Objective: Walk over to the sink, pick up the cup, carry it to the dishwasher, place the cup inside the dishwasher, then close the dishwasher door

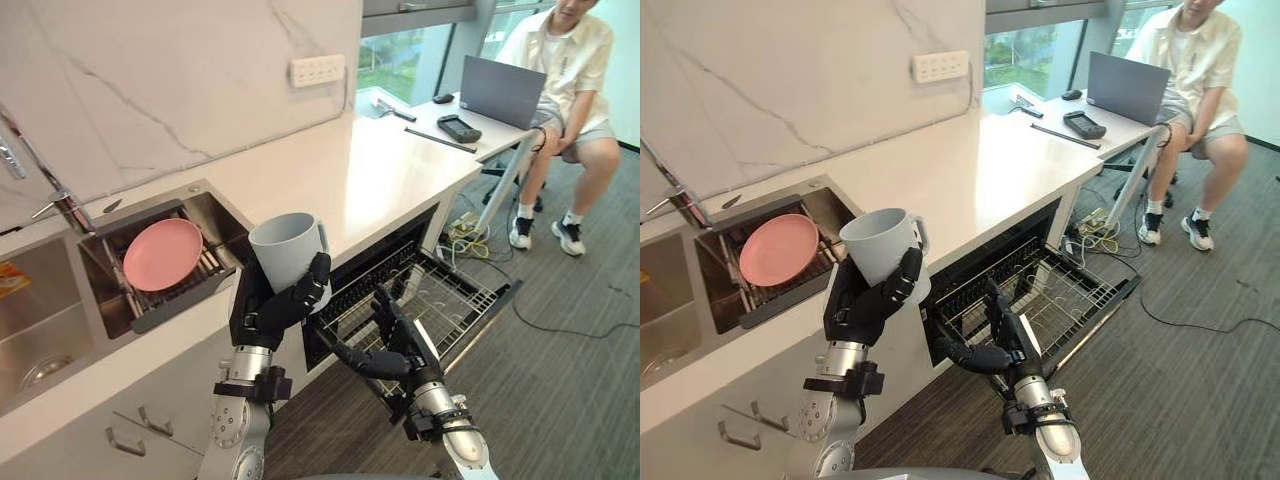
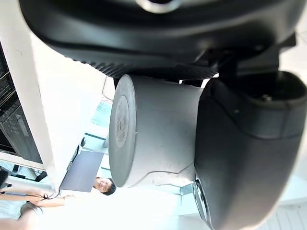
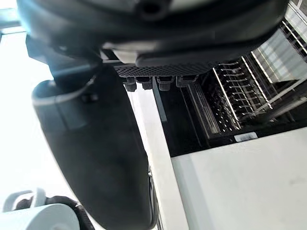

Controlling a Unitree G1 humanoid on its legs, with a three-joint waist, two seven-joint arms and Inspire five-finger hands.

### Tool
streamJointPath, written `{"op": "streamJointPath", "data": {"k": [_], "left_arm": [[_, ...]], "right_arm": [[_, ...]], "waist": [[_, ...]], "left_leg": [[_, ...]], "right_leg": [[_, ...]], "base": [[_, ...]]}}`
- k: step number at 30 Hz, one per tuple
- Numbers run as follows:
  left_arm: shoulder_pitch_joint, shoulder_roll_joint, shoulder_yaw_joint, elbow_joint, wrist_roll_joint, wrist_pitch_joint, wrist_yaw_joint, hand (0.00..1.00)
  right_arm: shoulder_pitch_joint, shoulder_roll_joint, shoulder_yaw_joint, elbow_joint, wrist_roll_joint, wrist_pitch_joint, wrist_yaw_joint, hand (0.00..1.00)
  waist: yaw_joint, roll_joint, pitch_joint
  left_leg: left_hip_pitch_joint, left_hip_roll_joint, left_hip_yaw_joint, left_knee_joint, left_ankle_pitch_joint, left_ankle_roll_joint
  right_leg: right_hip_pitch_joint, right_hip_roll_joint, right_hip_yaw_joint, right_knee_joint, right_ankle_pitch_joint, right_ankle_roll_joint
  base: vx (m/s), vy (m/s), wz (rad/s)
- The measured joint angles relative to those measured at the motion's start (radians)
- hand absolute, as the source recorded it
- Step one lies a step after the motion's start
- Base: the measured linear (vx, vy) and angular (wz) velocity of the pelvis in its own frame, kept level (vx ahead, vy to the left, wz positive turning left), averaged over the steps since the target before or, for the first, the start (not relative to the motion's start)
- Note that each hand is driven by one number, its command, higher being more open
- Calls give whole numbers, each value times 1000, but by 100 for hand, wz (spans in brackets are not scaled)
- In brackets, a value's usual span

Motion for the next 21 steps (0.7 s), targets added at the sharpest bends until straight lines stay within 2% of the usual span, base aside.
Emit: {"op": "streamJointPath", "data": {"k": [8,13,21], "left_arm": [[-32,-1,21,1,9,1,11,0],[-80,-1,31,43,53,7,19,0],[-86,1,5,131,126,67,42,0]], "right_arm": [[1,6,-18,-74,119,0,73,100],[17,23,-36,-161,164,-13,137,100],[39,31,-35,-235,188,-26,175,100]], "waist": [[-5,-7,-4],[-24,-11,-8],[-40,-14,-9]], "left_leg": [[6,2,3,-4,0,0],[31,6,10,-17,0,0],[46,8,29,-21,0,0]], "right_leg": [[-3,2,-3,-5,5,2],[20,10,8,-29,14,-1],[21,3,-1,-29,15,-3]], "base": [[19,3,-7],[9,1,-11],[-4,7,-12]]}}
